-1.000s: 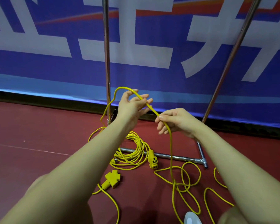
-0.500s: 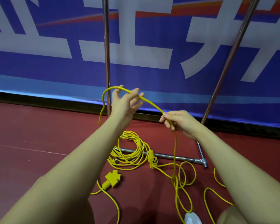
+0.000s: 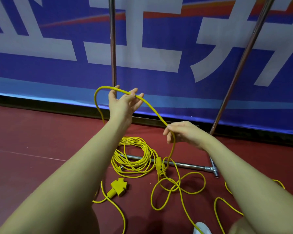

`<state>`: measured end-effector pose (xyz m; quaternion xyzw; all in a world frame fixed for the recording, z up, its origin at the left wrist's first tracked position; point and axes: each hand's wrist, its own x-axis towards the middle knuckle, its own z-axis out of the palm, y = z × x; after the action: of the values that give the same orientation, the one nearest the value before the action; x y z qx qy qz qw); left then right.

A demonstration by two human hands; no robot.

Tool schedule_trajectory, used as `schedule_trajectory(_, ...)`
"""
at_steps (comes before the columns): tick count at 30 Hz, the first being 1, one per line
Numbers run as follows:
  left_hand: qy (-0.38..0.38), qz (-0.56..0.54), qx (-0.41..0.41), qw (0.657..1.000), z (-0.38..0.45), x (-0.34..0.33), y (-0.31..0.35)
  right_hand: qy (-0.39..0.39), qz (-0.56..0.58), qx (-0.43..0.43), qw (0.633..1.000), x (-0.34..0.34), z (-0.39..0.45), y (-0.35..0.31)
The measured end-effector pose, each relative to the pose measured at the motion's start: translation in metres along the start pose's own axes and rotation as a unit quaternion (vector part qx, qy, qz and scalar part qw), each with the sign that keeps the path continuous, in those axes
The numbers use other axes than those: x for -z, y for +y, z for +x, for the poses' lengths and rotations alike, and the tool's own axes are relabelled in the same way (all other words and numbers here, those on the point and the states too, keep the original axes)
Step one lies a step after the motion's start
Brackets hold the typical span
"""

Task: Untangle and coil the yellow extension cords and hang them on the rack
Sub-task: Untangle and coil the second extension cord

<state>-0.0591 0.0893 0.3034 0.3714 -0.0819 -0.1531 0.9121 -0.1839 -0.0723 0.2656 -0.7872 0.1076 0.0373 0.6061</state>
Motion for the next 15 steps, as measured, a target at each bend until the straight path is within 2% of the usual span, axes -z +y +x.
schedule_trajectory(3,0.02,-0.016,0.017,1.0,0.001,0.006,-0.01,0.024,-0.015,0.019,0.999,0.0,0.002,0.002)
schedule_trajectory(6,-0.029,0.012,0.08,0.996,-0.005,-0.002,-0.022,0.044,-0.033,0.054,0.997,-0.003,0.003,-0.006)
schedule_trajectory(9,-0.073,0.07,0.085,0.991,-0.014,-0.012,-0.032,0.045,-0.012,0.072,0.996,-0.007,0.003,-0.015)
schedule_trajectory(12,-0.074,0.058,0.074,0.993,-0.013,-0.018,-0.027,0.015,0.033,0.042,0.998,-0.006,0.002,-0.013)
schedule_trajectory(15,-0.073,0.008,0.057,0.996,-0.004,-0.02,-0.015,0.009,0.023,0.0,1.0,-0.003,0.0,-0.003)
